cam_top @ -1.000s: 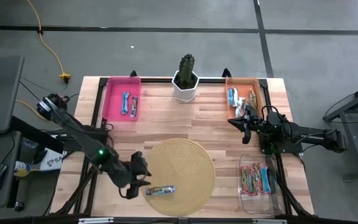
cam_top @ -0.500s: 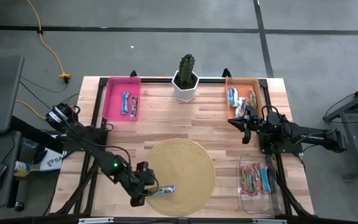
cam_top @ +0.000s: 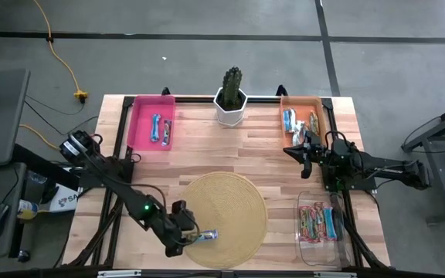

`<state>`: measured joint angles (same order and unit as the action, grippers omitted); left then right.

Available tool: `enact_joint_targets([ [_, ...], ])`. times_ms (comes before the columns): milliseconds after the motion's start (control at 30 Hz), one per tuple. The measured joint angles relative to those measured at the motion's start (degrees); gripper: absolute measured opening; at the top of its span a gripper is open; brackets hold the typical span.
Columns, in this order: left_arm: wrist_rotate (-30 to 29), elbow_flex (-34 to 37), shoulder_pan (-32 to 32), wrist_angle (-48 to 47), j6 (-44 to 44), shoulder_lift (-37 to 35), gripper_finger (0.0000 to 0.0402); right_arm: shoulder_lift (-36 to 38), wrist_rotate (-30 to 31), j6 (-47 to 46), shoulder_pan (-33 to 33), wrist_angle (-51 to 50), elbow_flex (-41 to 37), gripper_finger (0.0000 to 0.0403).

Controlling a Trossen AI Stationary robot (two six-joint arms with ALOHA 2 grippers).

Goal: Pick and place Granola Bars by type
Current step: Put the blue granola bar into the red bin

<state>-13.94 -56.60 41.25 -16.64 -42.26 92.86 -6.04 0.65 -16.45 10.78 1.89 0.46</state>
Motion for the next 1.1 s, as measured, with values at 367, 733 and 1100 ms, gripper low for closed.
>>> enact_joint_targets([
  [367, -1.3, -4.8, 0.0, 0.2, 1.9, 8.7, 0.0282, 0.0, 0.0, 0.0, 0.0, 0.0, 0.0, 0.0000],
  [733, -1.7, -8.2, 0.0, -3.6, 1.5, 15.0, 0.0282, 0.0, 0.0, 0.0, 0.0, 0.0, 0.0, 0.0000],
  [1100, -2.1, -8.6, 0.0, -4.8, 1.5, 16.0, 0.0266, -0.1, 0.0, 0.0, 0.0, 0.0, 0.0, 0.0000],
])
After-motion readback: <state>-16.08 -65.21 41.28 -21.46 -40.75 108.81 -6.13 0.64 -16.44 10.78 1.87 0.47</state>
